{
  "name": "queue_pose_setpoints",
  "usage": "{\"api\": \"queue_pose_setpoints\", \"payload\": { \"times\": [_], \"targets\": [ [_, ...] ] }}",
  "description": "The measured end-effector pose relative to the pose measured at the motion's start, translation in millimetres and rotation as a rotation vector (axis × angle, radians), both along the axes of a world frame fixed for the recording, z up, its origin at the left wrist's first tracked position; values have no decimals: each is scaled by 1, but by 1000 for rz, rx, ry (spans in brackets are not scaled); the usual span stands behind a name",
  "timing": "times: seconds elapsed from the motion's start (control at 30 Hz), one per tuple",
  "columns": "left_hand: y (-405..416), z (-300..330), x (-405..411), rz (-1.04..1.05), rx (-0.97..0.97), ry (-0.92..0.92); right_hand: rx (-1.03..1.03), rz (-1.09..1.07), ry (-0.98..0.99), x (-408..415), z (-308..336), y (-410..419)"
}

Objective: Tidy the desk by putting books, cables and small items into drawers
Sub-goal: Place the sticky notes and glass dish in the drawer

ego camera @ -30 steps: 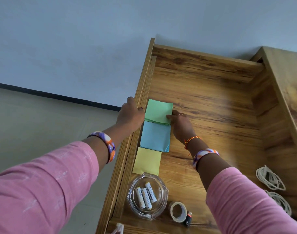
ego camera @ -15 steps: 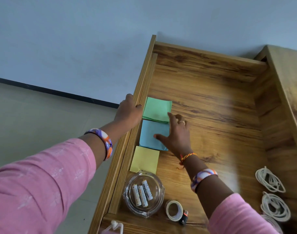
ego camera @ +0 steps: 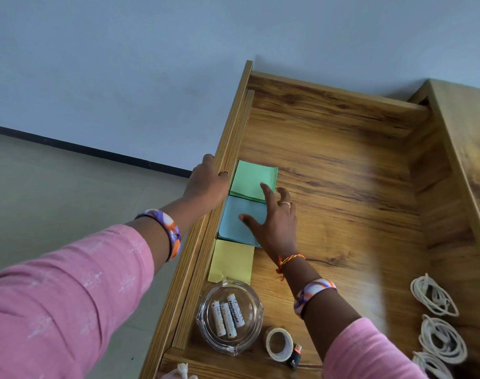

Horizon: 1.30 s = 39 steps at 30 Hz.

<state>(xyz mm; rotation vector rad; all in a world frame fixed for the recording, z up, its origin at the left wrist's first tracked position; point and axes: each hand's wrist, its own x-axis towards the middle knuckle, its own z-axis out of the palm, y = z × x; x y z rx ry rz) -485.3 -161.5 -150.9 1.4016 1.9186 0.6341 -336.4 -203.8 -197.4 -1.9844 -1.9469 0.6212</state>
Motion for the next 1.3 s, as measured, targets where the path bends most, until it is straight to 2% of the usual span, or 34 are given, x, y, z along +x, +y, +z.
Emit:
{"api": "queue_pose_setpoints", "payload": {
  "times": [0.47, 0.77, 0.93, 1.07, 1.17, 1.3],
  "targets": [
    [1, -1, 0, 1, -4, -26, -87, 159, -107, 15, 0, 44],
    [2, 1, 1, -14, -9, 7, -63, 91, 43, 15, 10, 38],
    [5, -1, 2, -23, -10, 10, -197, 243, -207, 19, 14, 32],
    [5, -1, 1, -26, -13, -5, -220, 267, -260, 14, 17, 27],
    [5, 0, 2, -22, -7, -3, -207, 225, -214, 14, 19, 20],
    [5, -1, 1, -16, -9, -13, -213, 138, -33, 13, 26, 3]
  ]
}}
